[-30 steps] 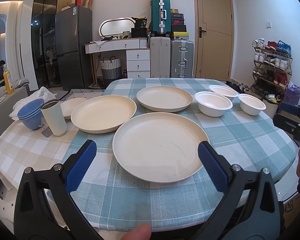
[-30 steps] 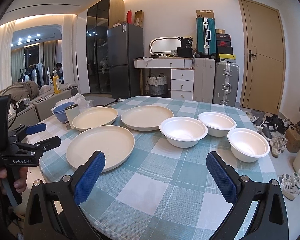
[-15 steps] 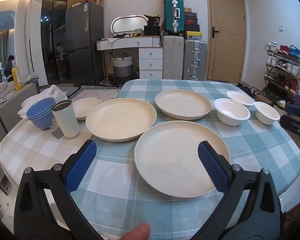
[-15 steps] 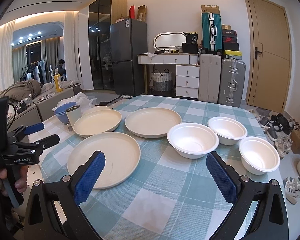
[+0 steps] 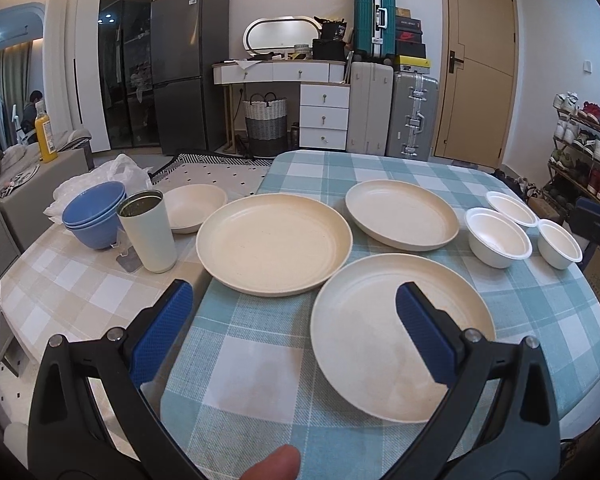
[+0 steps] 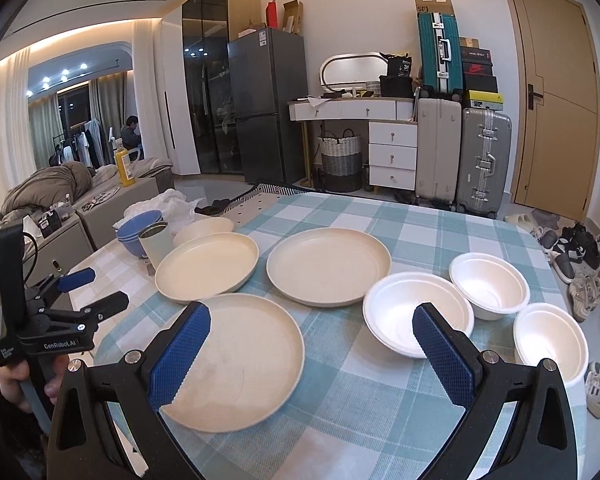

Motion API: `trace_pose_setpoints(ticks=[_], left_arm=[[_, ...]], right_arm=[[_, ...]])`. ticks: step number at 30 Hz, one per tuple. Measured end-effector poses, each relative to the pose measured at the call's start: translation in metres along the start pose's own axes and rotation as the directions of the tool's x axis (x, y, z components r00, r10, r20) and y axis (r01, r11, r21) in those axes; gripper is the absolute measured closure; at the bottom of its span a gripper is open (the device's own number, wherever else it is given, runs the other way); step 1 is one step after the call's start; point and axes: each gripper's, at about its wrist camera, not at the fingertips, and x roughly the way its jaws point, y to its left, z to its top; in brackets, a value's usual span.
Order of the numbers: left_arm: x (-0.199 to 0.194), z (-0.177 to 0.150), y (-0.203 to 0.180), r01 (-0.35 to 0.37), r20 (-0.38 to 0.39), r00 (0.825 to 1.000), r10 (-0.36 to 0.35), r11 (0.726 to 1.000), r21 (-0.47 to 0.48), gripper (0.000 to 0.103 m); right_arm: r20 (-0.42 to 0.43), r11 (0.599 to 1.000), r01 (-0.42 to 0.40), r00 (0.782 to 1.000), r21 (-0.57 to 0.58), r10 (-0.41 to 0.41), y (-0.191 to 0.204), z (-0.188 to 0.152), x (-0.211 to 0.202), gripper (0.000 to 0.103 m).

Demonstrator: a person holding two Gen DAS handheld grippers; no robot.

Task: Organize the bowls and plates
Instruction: 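Move the left tool forward to the rim of the large cream plate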

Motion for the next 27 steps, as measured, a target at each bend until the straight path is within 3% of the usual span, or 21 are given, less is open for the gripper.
trace_pose_setpoints(ticks=[11,27], left_arm=[[0.026,0.022,0.022,-0.040,-0.022,0.999,0.040,0.999,-0.026,0.002],[0.081,0.043,0.055,-0.081,-0.081,0.994,0.076,0.995,-0.065,0.002]], right_arm=[[-0.023,0.996,-0.067,0.998,-0.060,0.066,0.022,0.044,0.044,0.000],[-0.111,0.984,-0.158,0.983,-0.083,0.148,0.048,0.074,0.127,0.000]])
